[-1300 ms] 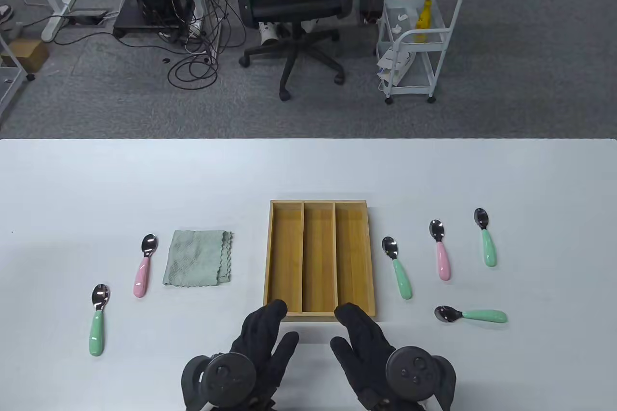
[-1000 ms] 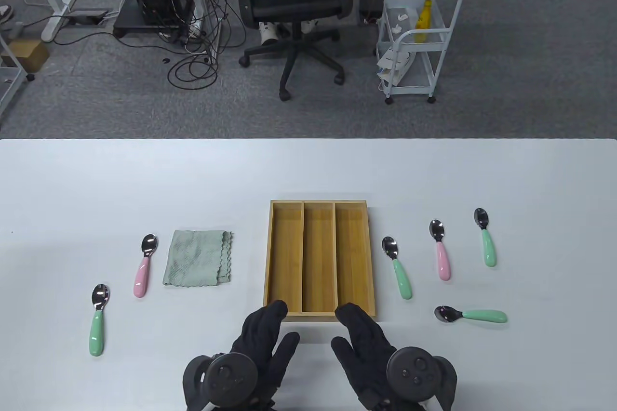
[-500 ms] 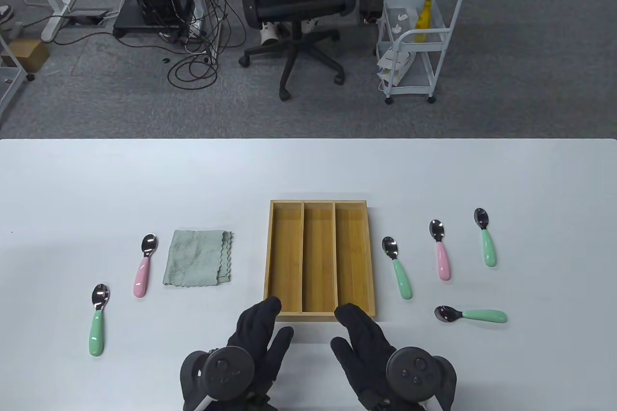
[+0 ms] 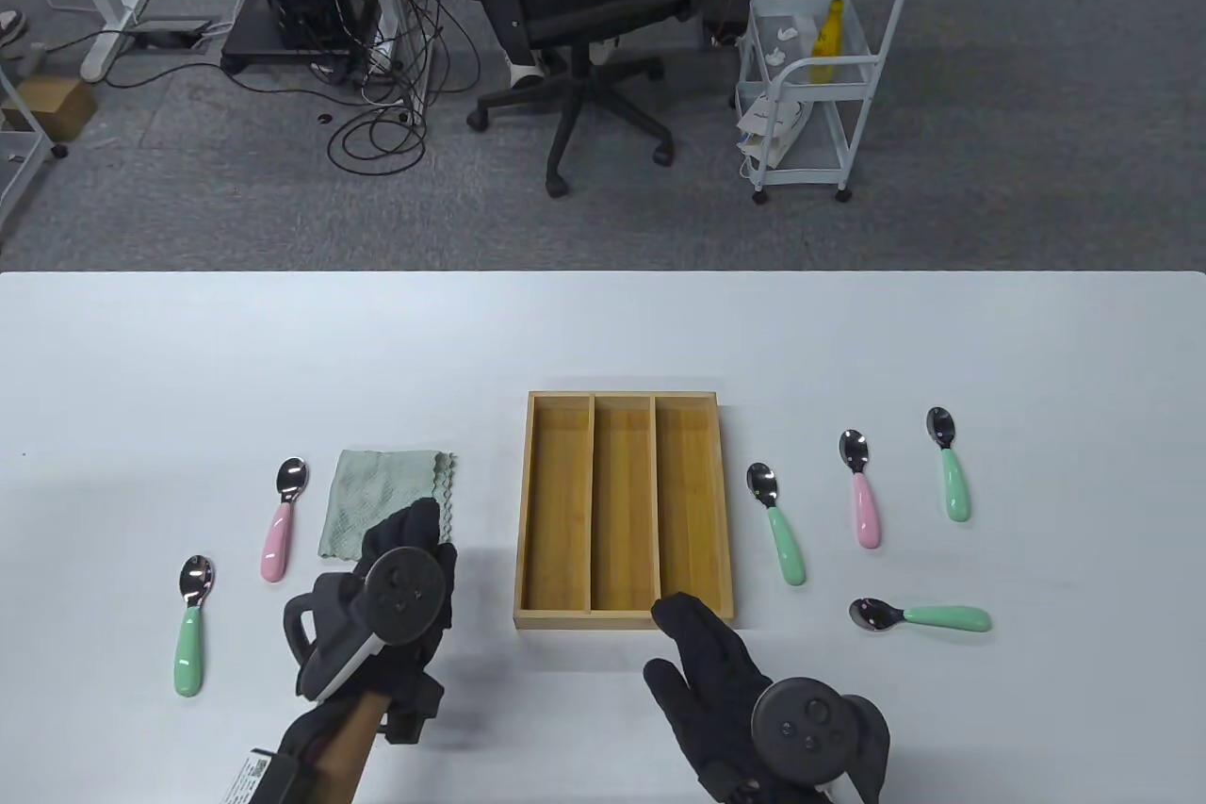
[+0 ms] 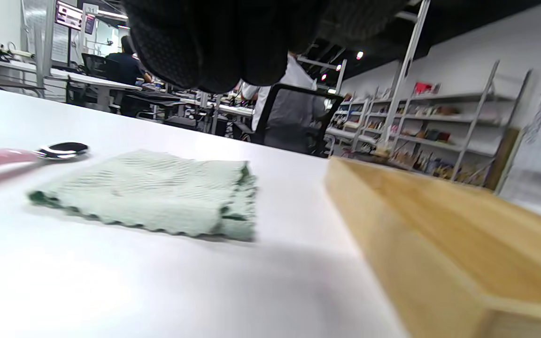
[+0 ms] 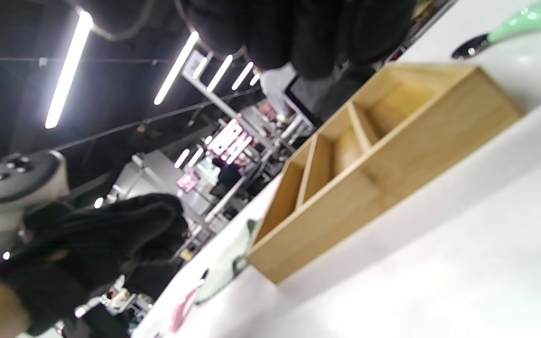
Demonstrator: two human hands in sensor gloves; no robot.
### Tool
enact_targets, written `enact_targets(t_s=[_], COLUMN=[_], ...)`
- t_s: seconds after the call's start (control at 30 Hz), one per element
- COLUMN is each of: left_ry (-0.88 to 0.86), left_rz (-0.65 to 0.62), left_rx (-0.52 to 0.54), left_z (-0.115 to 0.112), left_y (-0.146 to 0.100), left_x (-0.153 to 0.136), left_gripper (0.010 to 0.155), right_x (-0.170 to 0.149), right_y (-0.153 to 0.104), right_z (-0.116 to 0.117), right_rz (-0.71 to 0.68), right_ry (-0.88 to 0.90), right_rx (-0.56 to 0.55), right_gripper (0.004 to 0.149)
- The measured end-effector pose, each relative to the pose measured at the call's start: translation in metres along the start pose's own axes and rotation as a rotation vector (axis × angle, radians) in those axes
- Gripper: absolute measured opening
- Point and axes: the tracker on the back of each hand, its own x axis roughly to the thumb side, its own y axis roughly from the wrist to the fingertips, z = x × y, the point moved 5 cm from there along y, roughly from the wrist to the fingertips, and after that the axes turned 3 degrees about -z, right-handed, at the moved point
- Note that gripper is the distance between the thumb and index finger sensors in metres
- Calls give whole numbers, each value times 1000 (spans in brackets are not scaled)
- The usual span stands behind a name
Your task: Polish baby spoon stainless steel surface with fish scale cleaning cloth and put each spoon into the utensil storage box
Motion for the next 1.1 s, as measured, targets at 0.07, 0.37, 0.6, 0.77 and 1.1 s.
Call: enact_targets(t_s=[0.07, 0.37, 0.6, 0.77, 1.1], left_ry=[45, 78, 211, 188, 222], left_rz=[25, 138, 156, 219, 205], left_rx=[-30, -223, -325, -503, -462], left_z=[-6, -43, -70, -94, -97], left_y=[10, 55, 83, 92, 88], left_x=[-6, -35, -41, -45, -37], left_gripper=[63, 81, 83, 91, 71], right_x=[0, 1, 2, 3, 5], right_y=[0, 1, 1, 2, 1], right_z=[0, 1, 3, 3, 4], right_rz=[2, 1, -7, -6, -22], right_ry=[-2, -16, -25, -27, -33], right_rx=[0, 7, 18, 20, 23], right_gripper=[64, 64, 63, 64, 64])
